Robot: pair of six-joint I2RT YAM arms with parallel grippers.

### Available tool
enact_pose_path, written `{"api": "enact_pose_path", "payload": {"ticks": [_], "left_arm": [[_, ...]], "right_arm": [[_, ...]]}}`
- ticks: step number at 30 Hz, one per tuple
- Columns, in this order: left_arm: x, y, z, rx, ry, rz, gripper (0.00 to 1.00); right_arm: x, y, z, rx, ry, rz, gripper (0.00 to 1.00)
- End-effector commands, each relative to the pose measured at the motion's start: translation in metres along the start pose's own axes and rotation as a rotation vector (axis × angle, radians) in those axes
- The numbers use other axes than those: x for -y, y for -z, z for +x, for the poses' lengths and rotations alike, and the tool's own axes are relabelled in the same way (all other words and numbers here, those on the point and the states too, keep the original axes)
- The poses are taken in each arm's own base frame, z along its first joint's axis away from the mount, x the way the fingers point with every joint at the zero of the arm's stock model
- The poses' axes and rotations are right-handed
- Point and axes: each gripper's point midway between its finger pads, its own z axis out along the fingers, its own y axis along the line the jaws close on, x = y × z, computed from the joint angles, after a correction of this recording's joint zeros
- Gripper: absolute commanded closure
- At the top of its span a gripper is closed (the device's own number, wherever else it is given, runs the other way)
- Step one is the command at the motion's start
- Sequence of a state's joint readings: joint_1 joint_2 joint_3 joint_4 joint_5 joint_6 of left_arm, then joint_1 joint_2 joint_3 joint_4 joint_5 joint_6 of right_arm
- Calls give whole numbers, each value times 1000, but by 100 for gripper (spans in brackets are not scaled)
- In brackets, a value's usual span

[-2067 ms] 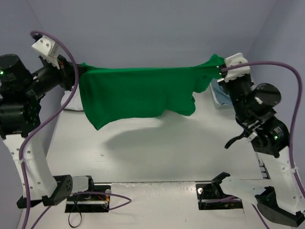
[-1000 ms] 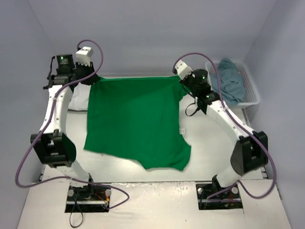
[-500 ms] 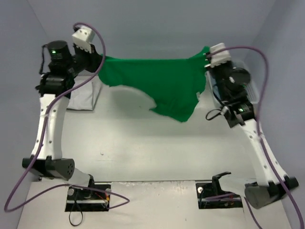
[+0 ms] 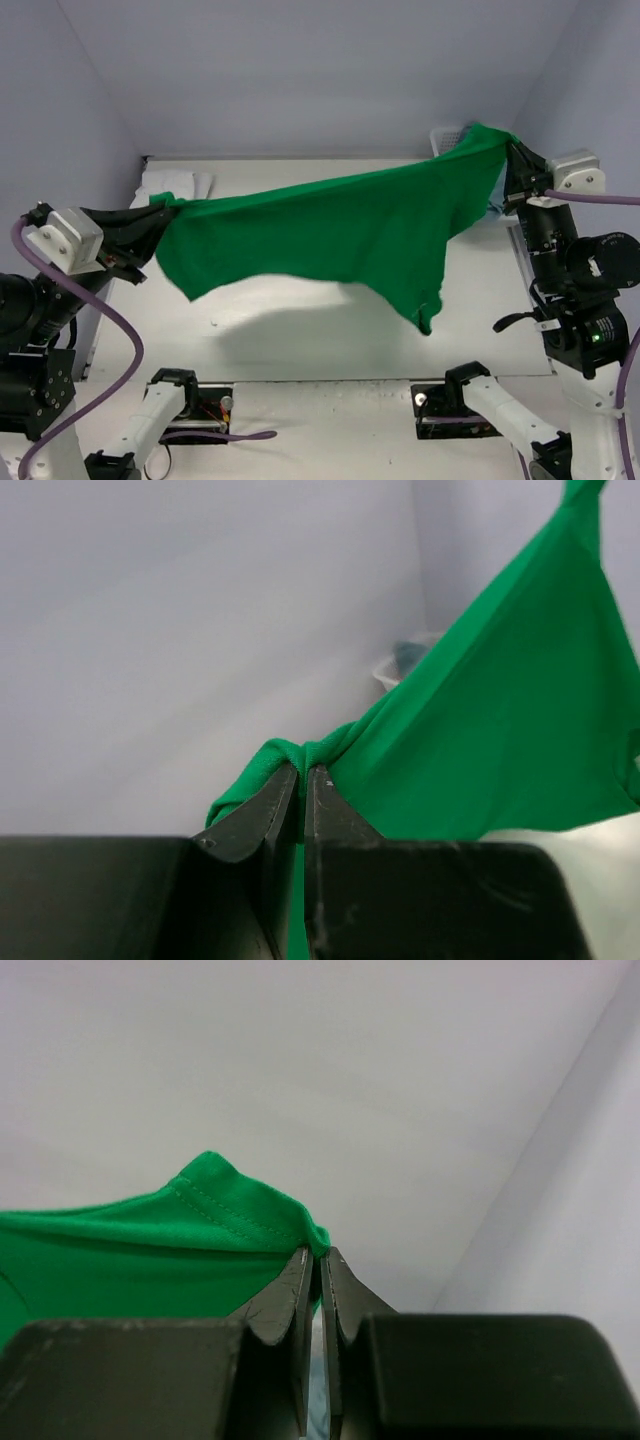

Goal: Fold and stack the t-shirts

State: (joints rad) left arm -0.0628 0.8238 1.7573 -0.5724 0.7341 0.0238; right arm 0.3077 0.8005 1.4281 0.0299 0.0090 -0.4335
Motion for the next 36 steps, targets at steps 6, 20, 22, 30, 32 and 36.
{"api": "enact_pose_path", "payload": {"ticks": [6, 20, 22, 30, 32, 36], "left_arm": [[0, 0, 66, -158, 61, 2, 99], [-139, -116, 264, -472, 87, -241, 100], [-152, -136, 301, -528, 120, -244, 100], [-201, -192, 247, -406, 109, -363, 100], [-198, -191, 204, -312, 115, -374, 100], [-171, -162, 106, -121, 65, -359, 100]], "right_arm": [[4, -4, 17, -24, 11, 54, 100], [-113, -121, 262, -399, 183, -190, 100], [-119, -134, 277, -400, 179, -186, 100], [-89, -167, 242, -346, 133, -51, 100], [-69, -159, 199, -275, 103, 1, 100], [-40, -132, 132, -165, 72, 53, 100]]}}
